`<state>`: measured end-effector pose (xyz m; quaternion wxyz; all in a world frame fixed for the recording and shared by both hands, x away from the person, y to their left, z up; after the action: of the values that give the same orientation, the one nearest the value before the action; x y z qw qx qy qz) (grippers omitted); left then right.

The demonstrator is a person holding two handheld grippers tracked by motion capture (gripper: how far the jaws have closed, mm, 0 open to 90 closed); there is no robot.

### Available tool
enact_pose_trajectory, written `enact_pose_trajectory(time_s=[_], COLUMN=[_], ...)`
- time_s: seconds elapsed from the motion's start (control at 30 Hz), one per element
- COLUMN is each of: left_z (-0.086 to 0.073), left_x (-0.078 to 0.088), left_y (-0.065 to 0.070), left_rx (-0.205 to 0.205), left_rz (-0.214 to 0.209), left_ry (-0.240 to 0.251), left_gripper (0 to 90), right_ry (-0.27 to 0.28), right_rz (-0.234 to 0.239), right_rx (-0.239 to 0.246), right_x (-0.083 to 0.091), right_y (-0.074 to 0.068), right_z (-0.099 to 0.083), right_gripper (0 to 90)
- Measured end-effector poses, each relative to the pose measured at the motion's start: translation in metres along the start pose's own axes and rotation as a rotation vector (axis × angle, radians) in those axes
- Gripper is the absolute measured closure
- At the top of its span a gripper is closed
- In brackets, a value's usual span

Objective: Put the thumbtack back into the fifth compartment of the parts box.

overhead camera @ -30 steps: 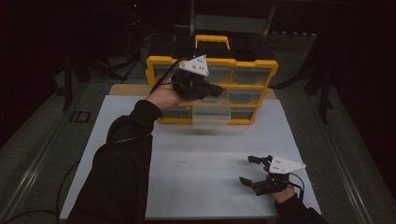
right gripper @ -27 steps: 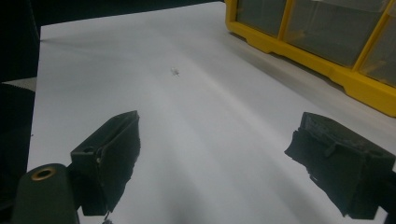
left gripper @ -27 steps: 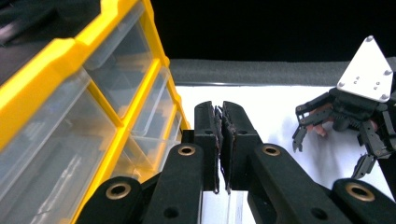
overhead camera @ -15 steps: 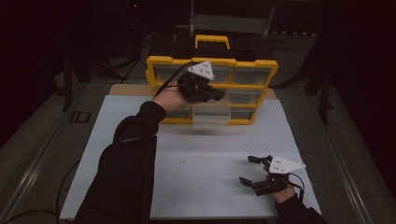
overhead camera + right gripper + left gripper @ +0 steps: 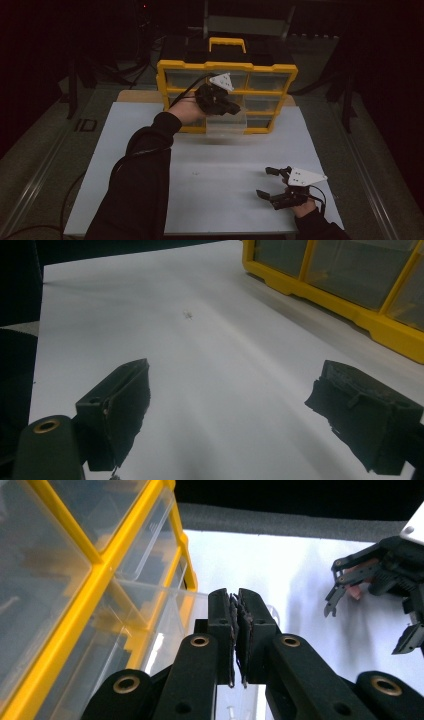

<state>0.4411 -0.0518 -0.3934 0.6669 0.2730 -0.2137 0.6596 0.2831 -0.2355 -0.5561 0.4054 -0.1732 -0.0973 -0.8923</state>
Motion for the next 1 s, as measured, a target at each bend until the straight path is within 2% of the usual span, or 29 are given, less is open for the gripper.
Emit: enact_pose_trajectory(time_s=[0.1, 0.2, 0.4, 0.6, 0.7, 0.87, 1.0], left_z=[-0.003, -0.008, -0.013, -0.017, -0.019, -0.019, -0.017], left_x=[-0.004, -0.006, -0.011, -0.016, -0.017, -0.017, -0.014], left_y=[0.000, -0.003, -0.003, -0.004, -0.005, -0.005, -0.006], left_rx=[0.007, 0.037, 0.053, 0.080, 0.089, 0.084, 0.090], left_rz=[-0.003, 0.014, 0.008, 0.024, 0.023, 0.014, 0.025], left_ry=[-0.034, -0.066, -0.112, -0.195, -0.201, -0.184, -0.157], left_gripper=[84.7, 84.7, 84.6, 84.6, 84.6, 83.7, 65.1], right_ry=[-0.002, -0.001, -0.005, -0.008, -0.006, -0.008, -0.012], right_rz=[0.000, -0.002, -0.001, -0.001, 0.000, 0.002, 0.003], right_rx=[0.000, -0.001, 0.002, 0.001, 0.001, -0.004, -0.001], right_x=[0.000, 0.000, 0.000, -0.001, -0.001, -0.001, -0.002], right_y=[0.000, 0.000, 0.000, 0.000, 0.000, 0.000, -0.001], right_z=[0.000, 0.000, -0.001, -0.001, -0.001, -0.002, -0.002], right_gripper=[13.9, 13.9, 13.9, 13.9, 13.9, 13.9, 14.0])
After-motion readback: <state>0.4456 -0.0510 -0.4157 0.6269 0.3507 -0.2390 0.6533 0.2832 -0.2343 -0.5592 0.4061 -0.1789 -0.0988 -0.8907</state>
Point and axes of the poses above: each handheld gripper's, and its own axes: x roughly backward along the jaws, z roughly out of its top, y roughly to its right, the point moved 7 cm from there along -x, roughly forward along the jaws, and after that the axes turned 12 degrees about -z, right-handed, at the moved point
